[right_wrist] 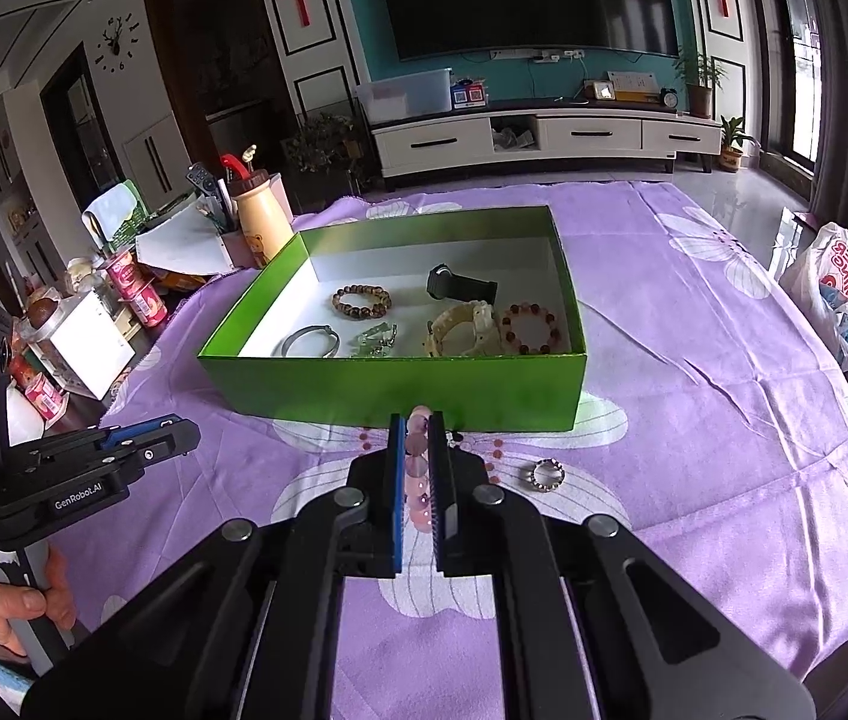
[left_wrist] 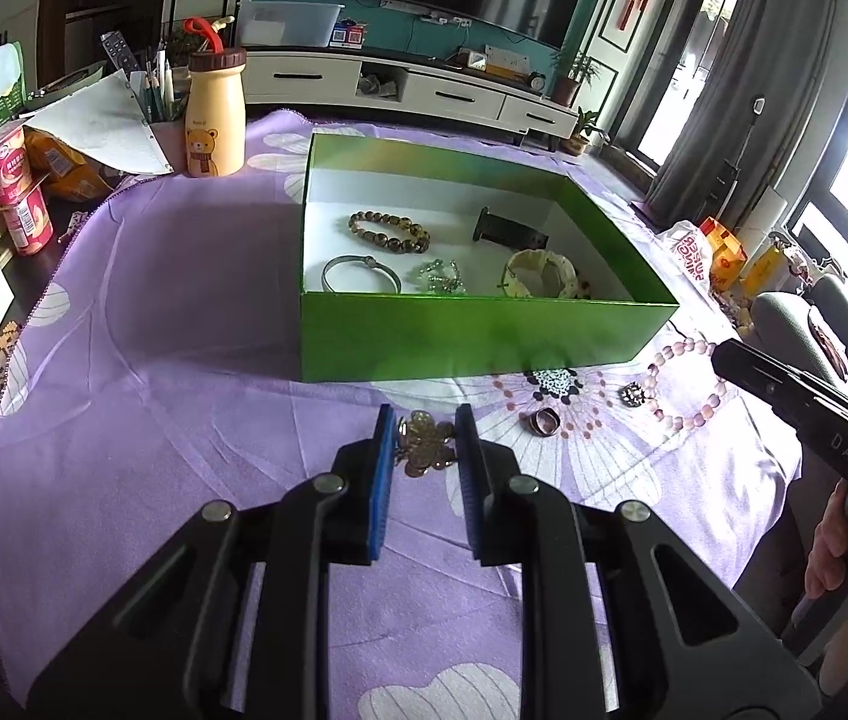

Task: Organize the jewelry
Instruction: 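Carry the brooch and pink bead bracelet over the green box with both tools, then lower the brooch and pink bracelet into the box and open both tools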

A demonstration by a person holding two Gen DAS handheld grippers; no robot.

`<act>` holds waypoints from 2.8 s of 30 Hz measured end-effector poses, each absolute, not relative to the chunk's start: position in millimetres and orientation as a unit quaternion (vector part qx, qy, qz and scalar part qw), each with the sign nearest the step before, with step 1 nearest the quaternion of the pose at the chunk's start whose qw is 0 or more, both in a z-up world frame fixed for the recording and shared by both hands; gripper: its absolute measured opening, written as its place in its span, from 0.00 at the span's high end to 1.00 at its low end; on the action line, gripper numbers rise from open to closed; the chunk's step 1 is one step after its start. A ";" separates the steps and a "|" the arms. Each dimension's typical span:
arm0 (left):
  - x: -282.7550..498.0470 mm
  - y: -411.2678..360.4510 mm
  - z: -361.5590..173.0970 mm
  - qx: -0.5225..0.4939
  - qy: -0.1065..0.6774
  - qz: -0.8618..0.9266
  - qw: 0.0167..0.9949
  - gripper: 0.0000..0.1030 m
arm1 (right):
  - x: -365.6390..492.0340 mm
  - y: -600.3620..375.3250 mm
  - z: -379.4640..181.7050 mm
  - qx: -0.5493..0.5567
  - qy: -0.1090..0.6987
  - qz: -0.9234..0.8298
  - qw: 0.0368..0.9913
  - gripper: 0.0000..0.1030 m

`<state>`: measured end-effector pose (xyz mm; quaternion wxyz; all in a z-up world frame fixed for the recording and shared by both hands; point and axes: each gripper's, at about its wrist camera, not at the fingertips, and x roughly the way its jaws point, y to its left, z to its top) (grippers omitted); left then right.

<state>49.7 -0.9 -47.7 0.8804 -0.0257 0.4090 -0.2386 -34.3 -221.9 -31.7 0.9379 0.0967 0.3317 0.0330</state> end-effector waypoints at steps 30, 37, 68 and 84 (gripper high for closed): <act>60.9 -5.9 -22.5 -0.044 0.393 -0.255 0.882 0.81 | -25.7 -229.4 -24.1 0.115 0.306 0.060 0.943 0.93; 75.5 -16.4 -13.2 -0.043 0.386 -0.258 0.884 0.81 | -16.6 -237.1 -17.5 0.120 0.295 0.062 0.946 0.93; 225.7 -68.2 -49.4 -0.078 0.478 -0.242 0.840 0.81 | 123.7 -225.8 -35.2 0.156 0.357 0.103 0.915 0.93; 240.7 -83.7 -79.4 -0.034 0.505 -0.214 0.835 0.80 | 155.1 -221.1 -58.7 0.148 0.398 0.082 0.902 0.79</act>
